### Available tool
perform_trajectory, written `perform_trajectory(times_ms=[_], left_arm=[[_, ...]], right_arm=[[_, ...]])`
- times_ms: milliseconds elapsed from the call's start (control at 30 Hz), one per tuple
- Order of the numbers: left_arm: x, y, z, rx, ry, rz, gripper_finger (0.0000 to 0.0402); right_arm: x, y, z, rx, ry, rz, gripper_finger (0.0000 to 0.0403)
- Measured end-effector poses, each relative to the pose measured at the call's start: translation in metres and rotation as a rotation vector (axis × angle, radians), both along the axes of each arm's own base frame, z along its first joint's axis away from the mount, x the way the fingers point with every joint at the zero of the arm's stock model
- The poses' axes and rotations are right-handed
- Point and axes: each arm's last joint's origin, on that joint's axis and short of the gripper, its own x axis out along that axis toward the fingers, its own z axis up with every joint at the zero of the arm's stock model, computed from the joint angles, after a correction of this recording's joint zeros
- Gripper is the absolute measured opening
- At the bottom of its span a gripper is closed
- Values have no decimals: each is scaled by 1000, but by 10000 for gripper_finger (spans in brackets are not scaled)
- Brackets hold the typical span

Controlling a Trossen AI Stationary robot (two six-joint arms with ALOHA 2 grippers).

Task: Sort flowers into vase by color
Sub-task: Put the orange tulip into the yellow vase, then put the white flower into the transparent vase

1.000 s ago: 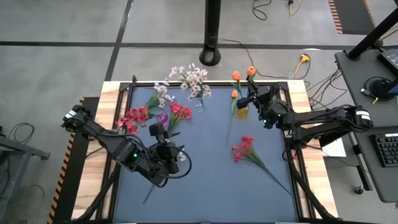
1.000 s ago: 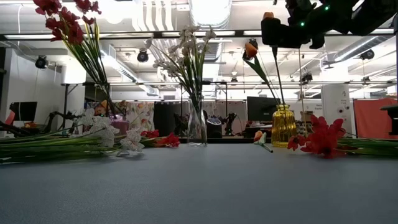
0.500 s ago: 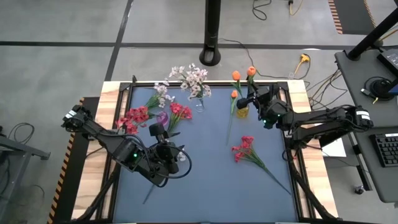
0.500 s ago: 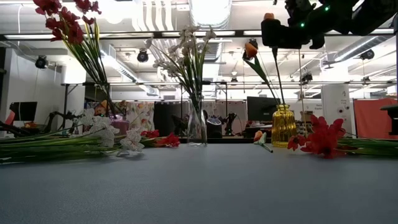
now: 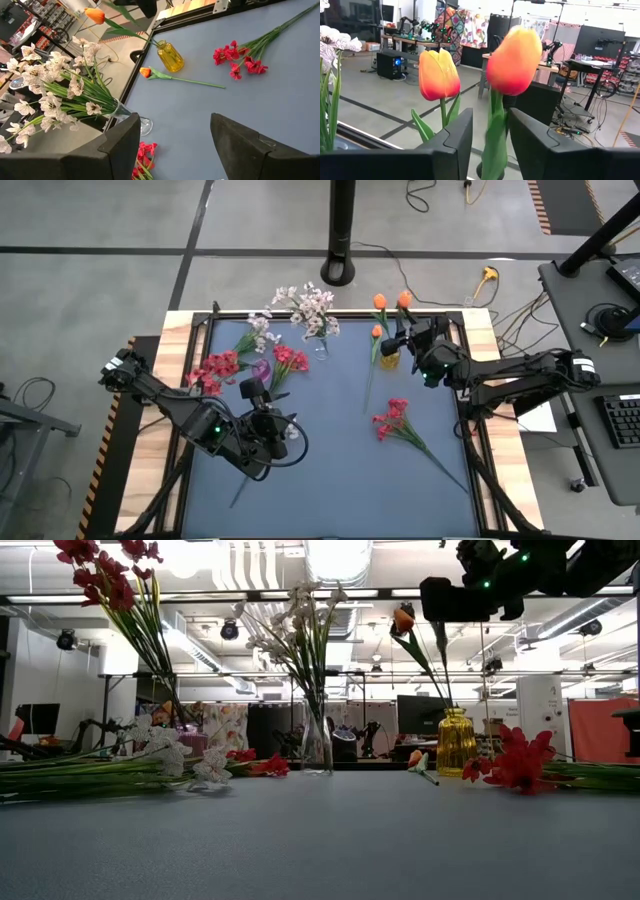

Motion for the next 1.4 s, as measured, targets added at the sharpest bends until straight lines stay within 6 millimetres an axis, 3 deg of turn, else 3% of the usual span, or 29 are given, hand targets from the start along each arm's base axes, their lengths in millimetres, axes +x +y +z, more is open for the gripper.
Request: perform_trajectory(times_ms=[667,1133,1400], left_arm=[[0,0,0,-23,-18,15,223],[0,0,-3,-76,-31,32,223],[-2,-6,-22,-319,74,-15,223]], right_arm=[[-3,4,1,-1,40,-63,209],[-1,41,22,-17,93,-71,221],[-1,78,27,-17,99,63,221]])
